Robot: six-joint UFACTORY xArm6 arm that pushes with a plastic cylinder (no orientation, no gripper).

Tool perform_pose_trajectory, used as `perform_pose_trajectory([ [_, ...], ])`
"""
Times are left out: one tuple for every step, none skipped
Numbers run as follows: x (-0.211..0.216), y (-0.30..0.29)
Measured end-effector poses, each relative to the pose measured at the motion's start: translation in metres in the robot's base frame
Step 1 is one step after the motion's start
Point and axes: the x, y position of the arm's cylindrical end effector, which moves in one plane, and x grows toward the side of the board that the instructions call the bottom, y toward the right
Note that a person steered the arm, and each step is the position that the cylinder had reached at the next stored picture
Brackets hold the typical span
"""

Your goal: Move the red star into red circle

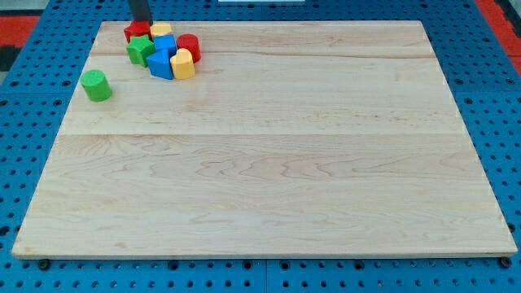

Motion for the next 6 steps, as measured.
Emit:
perform_pose_trajectory([
  [0.007,-0.011],
  [0.011,-0.039],
  [0.025,-0.038],
  [0.040,0.007],
  [0.046,0.041],
  [0.057,0.072],
])
